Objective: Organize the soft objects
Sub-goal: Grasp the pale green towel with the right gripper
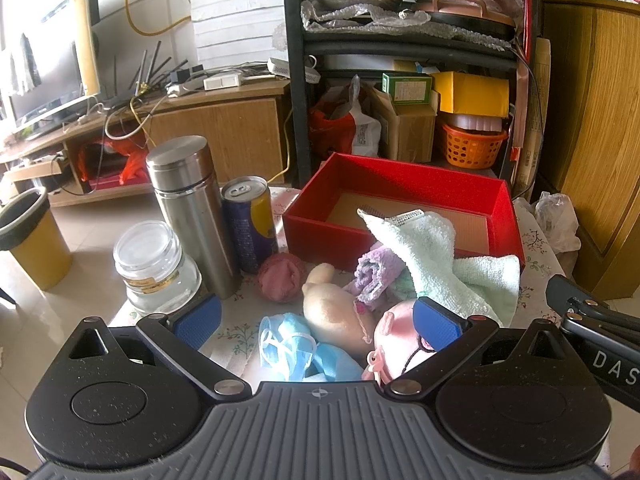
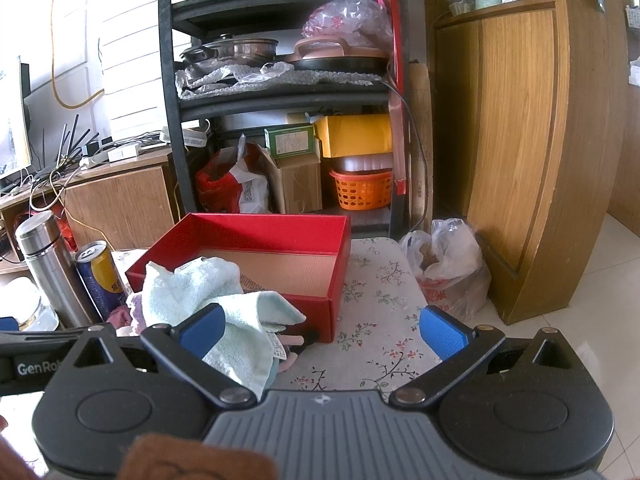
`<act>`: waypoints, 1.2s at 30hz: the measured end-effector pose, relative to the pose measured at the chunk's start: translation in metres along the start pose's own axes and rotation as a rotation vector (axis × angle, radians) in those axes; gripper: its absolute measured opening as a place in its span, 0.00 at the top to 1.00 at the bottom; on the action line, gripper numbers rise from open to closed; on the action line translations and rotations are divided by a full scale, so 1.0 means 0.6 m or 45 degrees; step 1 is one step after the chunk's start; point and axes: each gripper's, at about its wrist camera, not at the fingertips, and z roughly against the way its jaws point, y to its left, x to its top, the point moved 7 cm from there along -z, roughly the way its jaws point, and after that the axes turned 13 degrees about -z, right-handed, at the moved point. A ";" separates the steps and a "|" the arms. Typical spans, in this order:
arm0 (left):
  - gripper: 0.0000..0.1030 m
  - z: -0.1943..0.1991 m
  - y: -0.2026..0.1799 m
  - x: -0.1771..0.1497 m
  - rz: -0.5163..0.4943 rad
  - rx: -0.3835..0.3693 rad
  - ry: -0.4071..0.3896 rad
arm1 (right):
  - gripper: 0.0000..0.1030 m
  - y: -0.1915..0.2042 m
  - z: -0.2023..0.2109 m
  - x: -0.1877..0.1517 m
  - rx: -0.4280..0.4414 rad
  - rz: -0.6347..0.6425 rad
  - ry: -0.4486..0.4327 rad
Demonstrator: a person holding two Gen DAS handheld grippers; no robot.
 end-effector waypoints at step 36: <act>0.05 -0.018 0.113 -0.039 0.098 -0.083 0.106 | 0.77 0.132 -0.130 -0.047 0.379 0.185 0.397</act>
